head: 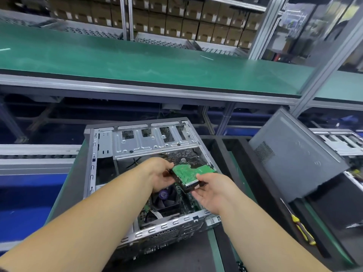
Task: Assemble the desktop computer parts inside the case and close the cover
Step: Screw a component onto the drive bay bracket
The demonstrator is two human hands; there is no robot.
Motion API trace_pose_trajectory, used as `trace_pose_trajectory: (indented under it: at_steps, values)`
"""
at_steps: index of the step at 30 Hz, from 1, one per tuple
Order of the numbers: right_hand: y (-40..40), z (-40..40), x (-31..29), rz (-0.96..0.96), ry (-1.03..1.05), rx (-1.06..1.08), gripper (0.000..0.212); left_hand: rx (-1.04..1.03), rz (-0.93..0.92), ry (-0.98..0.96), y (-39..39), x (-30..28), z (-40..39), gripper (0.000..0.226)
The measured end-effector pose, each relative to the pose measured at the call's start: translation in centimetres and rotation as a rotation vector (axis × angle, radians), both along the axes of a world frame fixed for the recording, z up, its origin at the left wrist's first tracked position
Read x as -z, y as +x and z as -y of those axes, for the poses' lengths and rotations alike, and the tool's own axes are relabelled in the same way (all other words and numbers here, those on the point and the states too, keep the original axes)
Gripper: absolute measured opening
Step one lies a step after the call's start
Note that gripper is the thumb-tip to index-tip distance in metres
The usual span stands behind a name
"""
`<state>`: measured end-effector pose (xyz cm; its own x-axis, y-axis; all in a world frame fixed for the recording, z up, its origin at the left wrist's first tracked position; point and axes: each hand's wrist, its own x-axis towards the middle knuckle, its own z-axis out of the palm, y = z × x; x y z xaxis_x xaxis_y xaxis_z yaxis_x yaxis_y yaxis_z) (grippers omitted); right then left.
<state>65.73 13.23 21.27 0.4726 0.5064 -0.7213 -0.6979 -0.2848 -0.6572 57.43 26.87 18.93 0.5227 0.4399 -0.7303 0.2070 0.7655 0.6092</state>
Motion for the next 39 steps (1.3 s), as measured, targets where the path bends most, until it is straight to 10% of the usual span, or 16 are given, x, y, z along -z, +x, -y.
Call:
trace_pose_trajectory:
  at_steps: [39]
  values:
    - [3.1, -6.4, 5.2, -0.164, 0.036, 0.265, 0.026, -0.063, 0.146, 0.021, 3.0, 3.7, -3.5, 0.005]
